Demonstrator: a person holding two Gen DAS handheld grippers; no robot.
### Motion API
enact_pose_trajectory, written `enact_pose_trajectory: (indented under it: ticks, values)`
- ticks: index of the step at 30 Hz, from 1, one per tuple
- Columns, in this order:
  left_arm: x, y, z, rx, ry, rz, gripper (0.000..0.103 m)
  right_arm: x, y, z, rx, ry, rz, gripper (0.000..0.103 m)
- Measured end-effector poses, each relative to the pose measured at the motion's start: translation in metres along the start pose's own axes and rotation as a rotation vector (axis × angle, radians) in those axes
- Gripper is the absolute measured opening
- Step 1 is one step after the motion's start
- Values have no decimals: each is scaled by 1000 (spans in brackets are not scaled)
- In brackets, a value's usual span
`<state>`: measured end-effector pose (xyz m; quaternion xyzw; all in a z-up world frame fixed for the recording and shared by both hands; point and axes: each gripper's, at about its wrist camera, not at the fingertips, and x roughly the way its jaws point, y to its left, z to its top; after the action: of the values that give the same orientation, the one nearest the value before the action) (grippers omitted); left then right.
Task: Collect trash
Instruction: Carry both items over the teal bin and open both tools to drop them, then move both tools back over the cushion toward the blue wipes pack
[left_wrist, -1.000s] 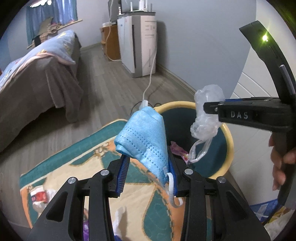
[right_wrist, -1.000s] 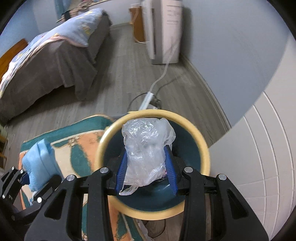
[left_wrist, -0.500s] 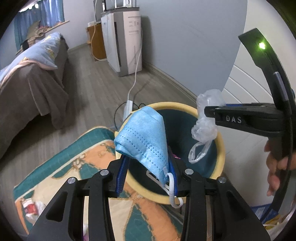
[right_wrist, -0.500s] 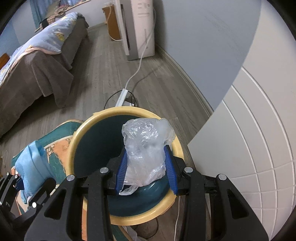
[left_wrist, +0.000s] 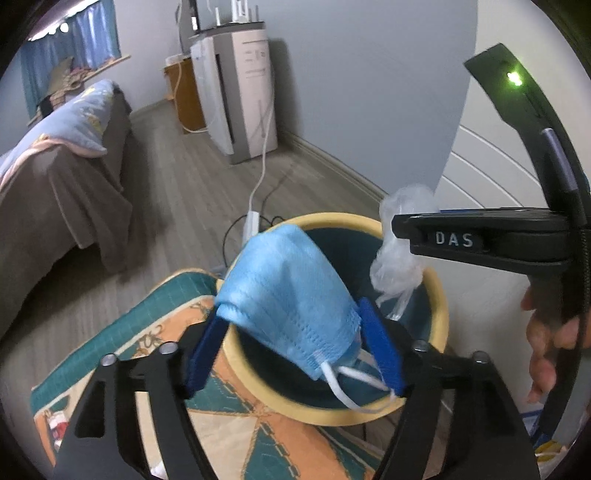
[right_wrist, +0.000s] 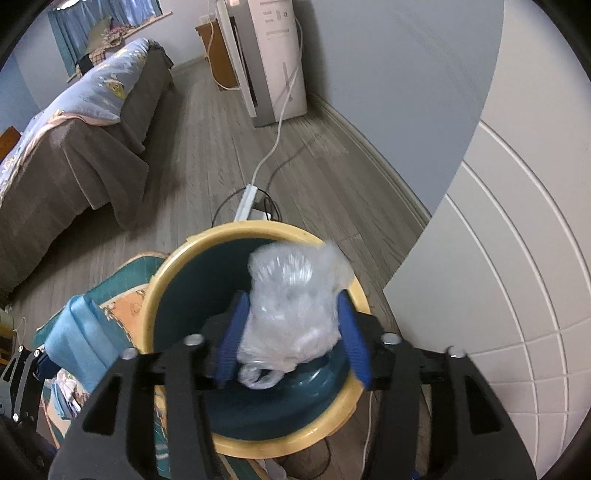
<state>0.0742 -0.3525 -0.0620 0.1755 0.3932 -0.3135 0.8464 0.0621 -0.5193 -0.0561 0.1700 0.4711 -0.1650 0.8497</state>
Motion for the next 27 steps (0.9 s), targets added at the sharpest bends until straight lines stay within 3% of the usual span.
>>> enact_pose_trajectory:
  ticks: [4, 6, 9, 19, 27]
  values:
    - [-1, 9, 0, -19, -9, 30, 91, -5, 7, 2, -14, -28, 14, 73]
    - [-2, 13, -1, -32, -9, 43, 92, -5, 9, 3, -19, -35, 25, 82]
    - [-3, 18, -2, -43, -3, 53, 93, -7, 13, 4, -32, -39, 36, 88]
    - [-25, 46, -16, -67, -7, 115, 94, -25, 41, 7, -79, -64, 42, 94]
    - [-84, 100, -40, -150, -49, 204, 95, -56, 84, -7, -155, -107, 47, 97]
